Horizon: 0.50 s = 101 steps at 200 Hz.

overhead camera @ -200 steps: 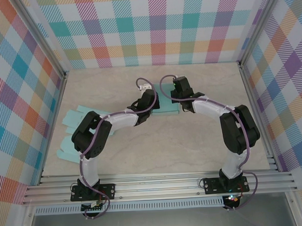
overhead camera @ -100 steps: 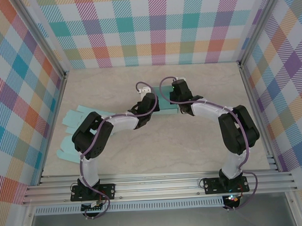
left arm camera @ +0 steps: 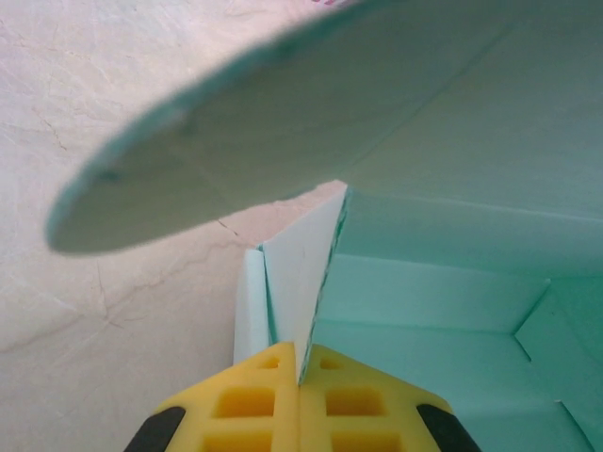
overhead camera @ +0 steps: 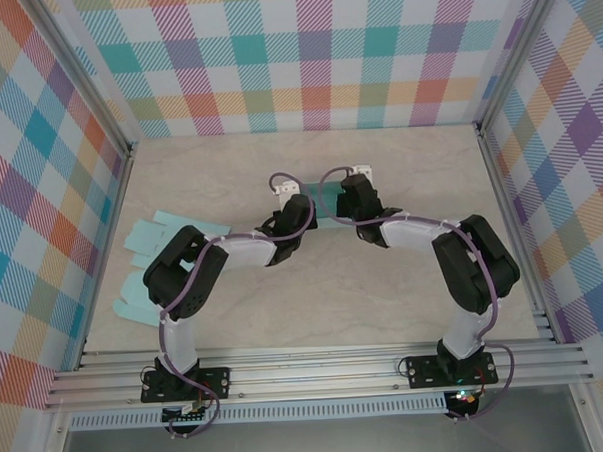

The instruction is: Fold the paper box

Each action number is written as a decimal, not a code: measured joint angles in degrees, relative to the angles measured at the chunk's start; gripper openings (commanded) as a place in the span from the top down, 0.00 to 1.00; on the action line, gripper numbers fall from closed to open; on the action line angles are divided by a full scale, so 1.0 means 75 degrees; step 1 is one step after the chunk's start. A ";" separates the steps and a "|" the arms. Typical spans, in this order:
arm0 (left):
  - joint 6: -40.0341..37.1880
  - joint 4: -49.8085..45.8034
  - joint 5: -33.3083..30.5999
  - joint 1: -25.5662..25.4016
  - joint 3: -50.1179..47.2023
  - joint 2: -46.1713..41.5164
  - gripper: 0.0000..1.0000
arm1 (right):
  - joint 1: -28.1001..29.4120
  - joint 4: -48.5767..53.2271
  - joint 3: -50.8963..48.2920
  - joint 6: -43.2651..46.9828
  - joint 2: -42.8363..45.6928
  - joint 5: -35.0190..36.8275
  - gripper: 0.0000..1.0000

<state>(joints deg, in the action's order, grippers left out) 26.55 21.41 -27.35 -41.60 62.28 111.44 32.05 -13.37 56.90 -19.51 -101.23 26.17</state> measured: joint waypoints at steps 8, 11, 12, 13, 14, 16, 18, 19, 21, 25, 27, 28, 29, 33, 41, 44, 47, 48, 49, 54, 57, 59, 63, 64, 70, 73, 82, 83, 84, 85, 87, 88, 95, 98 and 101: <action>0.0032 0.0015 0.0000 -0.0009 -0.0047 -0.0026 1.00 | 0.0026 -0.0090 -0.0067 -0.0026 0.0009 0.0041 0.96; 0.0041 0.0023 0.0000 -0.0009 -0.0067 -0.0032 1.00 | 0.0035 -0.0137 -0.0099 -0.0029 0.0017 0.0050 0.96; 0.0044 0.0023 0.0000 -0.0009 -0.0073 -0.0038 1.00 | 0.0038 -0.0143 -0.0105 -0.0029 0.0017 0.0052 0.96; 0.0052 0.0029 0.0003 -0.0012 -0.0085 -0.0044 1.00 | 0.0041 -0.0152 -0.0114 -0.0029 0.0020 0.0055 0.96; 0.0061 0.0029 0.0003 -0.0012 -0.0090 -0.0050 1.00 | 0.0044 -0.0169 -0.0128 -0.0029 0.0023 0.0061 0.96; 0.0070 0.0029 0.0000 -0.0015 -0.0108 -0.0061 1.00 | 0.0052 -0.0195 -0.0143 -0.0029 0.0023 0.0061 0.96; 0.0079 0.0026 0.0000 -0.0015 -0.0125 -0.0073 1.00 | 0.0058 -0.0204 -0.0157 -0.0029 0.0023 0.0064 0.96; 0.0085 0.0026 0.0003 -0.0017 -0.0134 -0.0079 1.00 | 0.0064 -0.0219 -0.0169 -0.0029 0.0026 0.0070 0.96; 0.0102 0.0032 0.0003 -0.0017 -0.0157 -0.0093 1.00 | 0.0073 -0.0245 -0.0187 -0.0029 0.0026 0.0085 0.96; 0.0125 0.0029 0.0003 -0.0023 -0.0201 -0.0125 1.00 | 0.0087 -0.0286 -0.0219 -0.0029 0.0026 0.0090 0.96; 0.0134 0.0026 0.0000 -0.0029 -0.0230 -0.0143 1.00 | 0.0096 -0.0315 -0.0236 -0.0029 0.0026 0.0102 0.96; 0.0143 0.0029 0.0000 -0.0029 -0.0239 -0.0149 1.00 | 0.0099 -0.0323 -0.0242 -0.0029 0.0026 0.0105 0.96; 0.0154 0.0032 0.0000 -0.0032 -0.0256 -0.0163 1.00 | 0.0108 -0.0344 -0.0256 -0.0026 0.0029 0.0111 0.96; 0.0166 0.0026 0.0000 -0.0038 -0.0300 -0.0192 1.00 | 0.0128 -0.0391 -0.0289 -0.0029 0.0029 0.0117 0.96; 0.0219 0.0023 -0.0006 -0.0047 -0.0411 -0.0274 1.00 | 0.0169 -0.0507 -0.0379 -0.0029 0.0038 0.0146 0.96; 0.0248 0.0029 -0.0017 -0.0052 -0.0466 -0.0309 1.00 | 0.0184 -0.0551 -0.0411 -0.0029 0.0044 0.0152 0.96; 0.0274 0.0023 -0.0020 -0.0052 -0.0507 -0.0344 1.00 | 0.0195 -0.0589 -0.0449 -0.0029 0.0052 0.0157 0.96; 0.0280 0.0023 -0.0020 -0.0052 -0.0519 -0.0350 1.00 | 0.0204 -0.0606 -0.0469 -0.0026 0.0055 0.0160 0.96; 0.0286 0.0023 -0.0020 -0.0055 -0.0530 -0.0356 1.00 | 0.0207 -0.0618 -0.0478 -0.0029 0.0058 0.0160 0.96; 0.0318 0.0020 -0.0020 -0.0058 -0.0597 -0.0402 0.98 | 0.0230 -0.0685 -0.0548 -0.0026 0.0073 0.0169 0.96; 0.0335 0.0023 -0.0020 -0.0061 -0.0635 -0.0428 0.97 | 0.0245 -0.0743 -0.0595 -0.0029 0.0082 0.0169 0.96; 0.0347 0.0023 -0.0017 -0.0067 -0.0656 -0.0443 0.96 | 0.0251 -0.0755 -0.0615 -0.0029 0.0087 0.0169 0.96; 0.0367 0.0026 -0.0015 -0.0073 -0.0705 -0.0478 0.95 | 0.0274 -0.0825 -0.0670 -0.0026 0.0105 0.0172 0.96; 0.0373 0.0026 -0.0012 -0.0073 -0.0711 -0.0481 0.95 | 0.0277 -0.0828 -0.0679 -0.0029 0.0108 0.0172 0.96; 0.0411 0.0026 0.0009 -0.0087 -0.0784 -0.0530 0.94 | 0.0294 -0.0898 -0.0752 -0.0026 0.0131 0.0169 0.96; 0.0423 0.0029 0.0012 -0.0087 -0.0816 -0.0548 0.93 | 0.0303 -0.0918 -0.0778 -0.0029 0.0140 0.0169 0.96; 0.0498 0.0047 0.0044 -0.0102 -0.0927 -0.0621 0.88 | 0.0323 -0.0997 -0.0854 -0.0029 0.0172 0.0169 0.94; 0.0507 0.0052 0.0055 -0.0102 -0.0953 -0.0632 0.87 | 0.0326 -0.1000 -0.0860 -0.0026 0.0175 0.0166 0.94; 0.0513 0.0058 0.0064 -0.0102 -0.0962 -0.0638 0.87 | 0.0326 -0.1011 -0.0868 -0.0023 0.0181 0.0166 0.94; 0.0530 0.0067 0.0070 -0.0102 -0.0982 -0.0650 0.86 | 0.0326 -0.1014 -0.0874 -0.0026 0.0181 0.0166 0.94; 0.0542 0.0076 0.0073 -0.0102 -0.1005 -0.0664 0.84 | 0.0329 -0.1020 -0.0886 -0.0026 0.0184 0.0166 0.93; 0.0545 0.0079 0.0087 -0.0102 -0.1029 -0.0682 0.84 | 0.0329 -0.1020 -0.0892 -0.0026 0.0187 0.0166 0.93; 0.0609 0.0114 0.0149 -0.0108 -0.1163 -0.0758 0.79 | 0.0335 -0.1017 -0.0944 -0.0026 0.0192 0.0160 0.93; 0.0694 0.0128 0.0172 -0.0117 -0.1218 -0.0787 0.78 | 0.0341 -0.1008 -0.0968 -0.0026 0.0192 0.0157 0.93; 0.0691 0.0128 0.0181 -0.0117 -0.1276 -0.0819 0.76 | 0.0344 -0.0991 -0.0994 -0.0029 0.0192 0.0149 0.93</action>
<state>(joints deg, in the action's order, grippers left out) 31.73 22.37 -26.00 -42.48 52.71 105.30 34.63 -20.80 49.45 -19.73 -99.79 27.29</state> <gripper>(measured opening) 0.176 0.068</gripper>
